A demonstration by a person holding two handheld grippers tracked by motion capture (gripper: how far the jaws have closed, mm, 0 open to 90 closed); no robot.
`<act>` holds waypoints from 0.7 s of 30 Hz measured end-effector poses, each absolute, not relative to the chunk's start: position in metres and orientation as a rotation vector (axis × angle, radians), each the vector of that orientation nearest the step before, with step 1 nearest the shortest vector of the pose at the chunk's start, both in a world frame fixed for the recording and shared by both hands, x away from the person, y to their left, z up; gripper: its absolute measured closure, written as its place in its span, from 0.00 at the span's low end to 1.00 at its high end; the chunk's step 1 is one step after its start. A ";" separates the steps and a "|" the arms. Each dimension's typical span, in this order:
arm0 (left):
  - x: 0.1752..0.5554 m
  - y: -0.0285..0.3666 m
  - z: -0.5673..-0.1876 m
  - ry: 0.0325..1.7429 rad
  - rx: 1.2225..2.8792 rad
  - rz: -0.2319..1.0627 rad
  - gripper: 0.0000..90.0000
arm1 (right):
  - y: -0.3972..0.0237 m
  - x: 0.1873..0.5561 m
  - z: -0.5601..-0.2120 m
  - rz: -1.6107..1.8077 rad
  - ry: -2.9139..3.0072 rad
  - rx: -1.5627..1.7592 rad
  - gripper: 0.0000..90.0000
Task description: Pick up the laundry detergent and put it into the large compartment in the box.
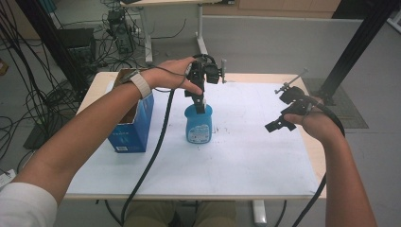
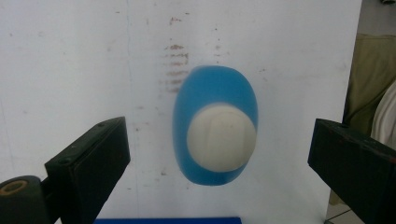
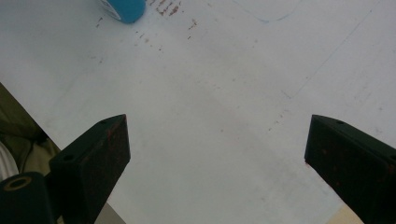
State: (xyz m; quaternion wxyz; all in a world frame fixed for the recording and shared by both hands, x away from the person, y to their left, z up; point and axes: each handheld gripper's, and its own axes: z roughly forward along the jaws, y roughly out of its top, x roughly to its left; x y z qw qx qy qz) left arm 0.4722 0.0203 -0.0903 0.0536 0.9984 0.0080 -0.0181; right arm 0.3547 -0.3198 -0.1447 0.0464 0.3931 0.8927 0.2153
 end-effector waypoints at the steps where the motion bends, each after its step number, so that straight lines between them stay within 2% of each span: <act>1: 0.472 0.020 -0.090 0.023 3.033 -0.055 0.07 | -0.320 0.355 -0.144 0.657 2.725 1.199 0.07; 21: 0.473 0.020 -0.091 0.034 3.035 -0.057 0.07 | -0.320 0.354 -0.144 0.661 2.723 1.193 0.07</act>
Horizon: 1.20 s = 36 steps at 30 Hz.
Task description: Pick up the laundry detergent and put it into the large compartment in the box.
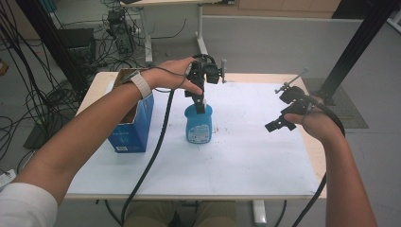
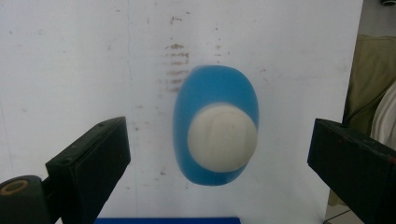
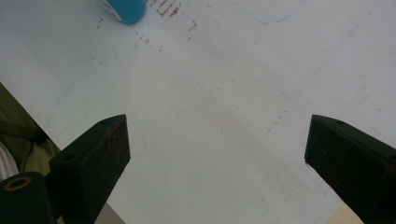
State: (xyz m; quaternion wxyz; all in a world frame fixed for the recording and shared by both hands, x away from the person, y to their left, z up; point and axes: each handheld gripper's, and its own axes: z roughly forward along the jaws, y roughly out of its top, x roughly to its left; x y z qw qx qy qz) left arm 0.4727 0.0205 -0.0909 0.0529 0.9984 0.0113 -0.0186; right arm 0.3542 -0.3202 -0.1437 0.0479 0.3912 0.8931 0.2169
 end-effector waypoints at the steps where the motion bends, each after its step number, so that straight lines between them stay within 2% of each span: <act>1: 0.473 0.020 -0.091 0.033 3.036 -0.056 0.07 | -0.320 0.354 -0.144 0.662 2.723 1.192 0.07; 36: 0.472 0.021 -0.091 0.046 3.038 -0.052 0.07 | -0.322 0.351 -0.143 0.663 2.714 1.199 0.07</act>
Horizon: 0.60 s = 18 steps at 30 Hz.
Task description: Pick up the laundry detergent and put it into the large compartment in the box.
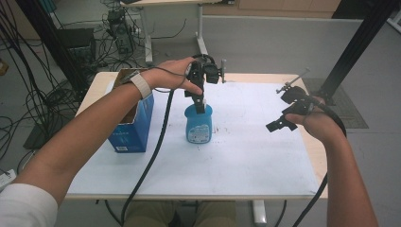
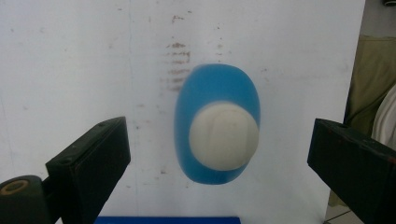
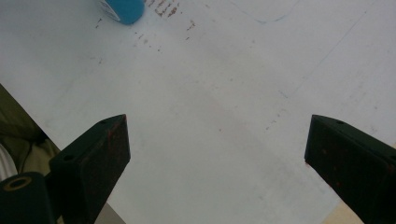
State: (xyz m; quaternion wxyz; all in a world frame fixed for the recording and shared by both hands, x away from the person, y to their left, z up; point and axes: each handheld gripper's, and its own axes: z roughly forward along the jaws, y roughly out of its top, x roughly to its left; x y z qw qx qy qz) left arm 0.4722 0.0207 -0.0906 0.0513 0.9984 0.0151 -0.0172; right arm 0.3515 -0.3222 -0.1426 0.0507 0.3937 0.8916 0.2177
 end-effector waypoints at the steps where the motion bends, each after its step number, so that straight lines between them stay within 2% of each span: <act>1: 0.472 0.020 -0.091 0.045 3.040 -0.053 0.07 | -0.322 0.351 -0.143 0.663 2.714 1.199 0.07; 18: 0.471 0.019 -0.091 0.044 3.040 -0.044 0.07 | -0.322 0.352 -0.144 0.662 2.718 1.196 0.07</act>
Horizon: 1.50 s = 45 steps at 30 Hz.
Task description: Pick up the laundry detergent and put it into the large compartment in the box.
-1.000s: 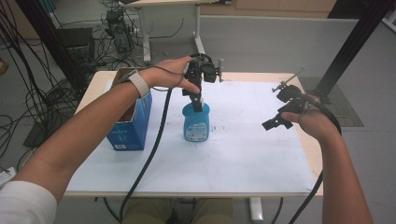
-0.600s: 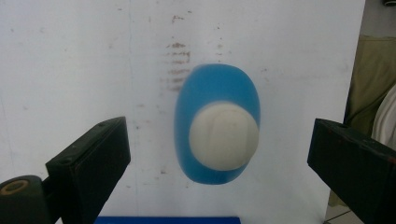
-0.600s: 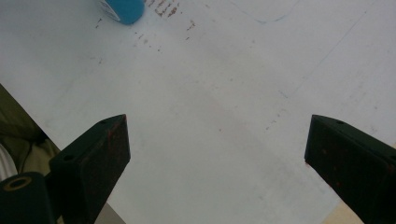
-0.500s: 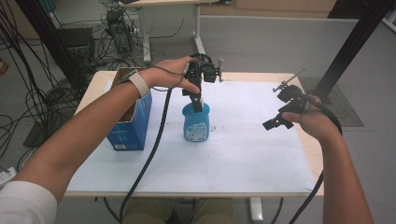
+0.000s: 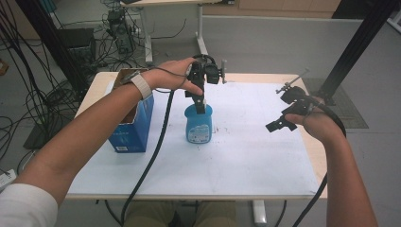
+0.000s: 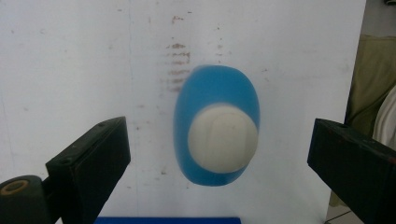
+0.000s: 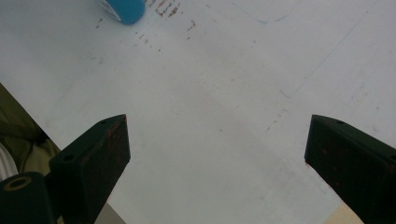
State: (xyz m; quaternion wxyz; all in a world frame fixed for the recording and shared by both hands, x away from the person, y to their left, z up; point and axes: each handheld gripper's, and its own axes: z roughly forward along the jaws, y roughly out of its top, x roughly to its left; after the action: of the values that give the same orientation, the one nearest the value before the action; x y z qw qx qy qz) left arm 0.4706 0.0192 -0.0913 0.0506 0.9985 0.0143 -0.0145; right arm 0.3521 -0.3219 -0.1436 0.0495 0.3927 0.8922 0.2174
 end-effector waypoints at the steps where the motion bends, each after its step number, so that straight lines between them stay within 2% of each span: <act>1: 0.471 0.019 -0.091 0.045 3.039 -0.044 0.07 | -0.322 0.352 -0.143 0.662 2.717 1.198 0.07; 45: 0.467 0.020 -0.100 0.054 3.039 -0.022 0.07 | -0.325 0.349 -0.145 0.669 2.705 1.221 0.07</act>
State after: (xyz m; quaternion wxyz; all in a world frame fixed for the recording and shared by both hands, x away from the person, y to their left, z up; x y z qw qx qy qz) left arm 0.4666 0.0199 -0.1000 0.0510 0.9985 0.0176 -0.0071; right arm 0.3490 -0.3251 -0.1450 0.0496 0.4007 0.8881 0.2197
